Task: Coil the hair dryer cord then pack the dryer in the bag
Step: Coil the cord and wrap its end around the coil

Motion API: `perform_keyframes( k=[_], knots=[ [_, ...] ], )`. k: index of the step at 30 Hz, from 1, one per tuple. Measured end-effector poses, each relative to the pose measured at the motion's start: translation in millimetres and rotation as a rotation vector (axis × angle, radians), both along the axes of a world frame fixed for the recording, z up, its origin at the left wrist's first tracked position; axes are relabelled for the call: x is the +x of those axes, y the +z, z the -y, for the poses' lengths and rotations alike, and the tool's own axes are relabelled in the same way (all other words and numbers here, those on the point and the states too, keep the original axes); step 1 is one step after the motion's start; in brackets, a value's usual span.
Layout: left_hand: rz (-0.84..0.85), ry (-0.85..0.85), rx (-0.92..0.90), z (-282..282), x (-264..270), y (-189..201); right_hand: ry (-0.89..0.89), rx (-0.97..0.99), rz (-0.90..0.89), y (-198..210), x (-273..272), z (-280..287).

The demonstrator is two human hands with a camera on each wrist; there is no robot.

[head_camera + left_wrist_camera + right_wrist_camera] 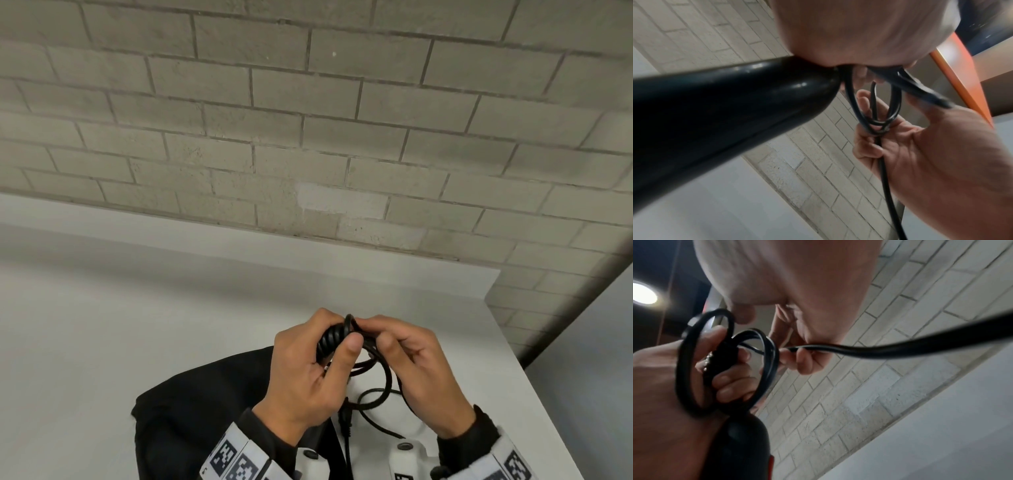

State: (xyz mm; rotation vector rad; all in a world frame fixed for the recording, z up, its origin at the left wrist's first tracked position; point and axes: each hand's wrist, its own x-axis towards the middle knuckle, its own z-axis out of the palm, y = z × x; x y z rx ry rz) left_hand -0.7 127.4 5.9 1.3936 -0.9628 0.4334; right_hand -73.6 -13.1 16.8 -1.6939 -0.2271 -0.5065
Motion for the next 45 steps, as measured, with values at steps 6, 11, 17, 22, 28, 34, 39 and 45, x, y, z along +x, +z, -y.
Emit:
perform_keyframes(
  k=[6,11,17,22,28,34,39,45],
  knots=[
    [-0.026,0.012,0.009,0.3,2.2,0.0,-0.061,-0.248,-0.016,2.2,-7.9,0.0],
    [-0.05,-0.02,0.021,0.1,0.3,-2.8,-0.038,-0.333,-0.046,6.8,-5.6,4.7],
    [-0.106,-0.07,0.016,-1.9,-1.8,1.8,0.091,-0.453,-0.14,24.6,-3.8,17.0],
    [-0.047,0.005,0.087,-7.0,4.3,4.2,0.167,-0.5,-0.247,39.7,-0.8,24.4],
    [-0.011,0.001,0.102,-8.9,7.6,5.4,0.223,-0.482,-0.281,46.9,5.9,25.1],
    [0.034,0.043,0.194,-8.8,7.5,7.0,0.225,-0.413,-0.289,48.7,8.0,24.7],
    [0.046,-0.011,0.175,-10.2,7.8,7.9,0.207,-0.434,-0.272,47.8,7.8,23.4],
    [-0.037,-0.028,0.132,-8.5,5.1,6.9,0.228,-0.405,-0.278,49.6,8.0,21.9]
  ],
)
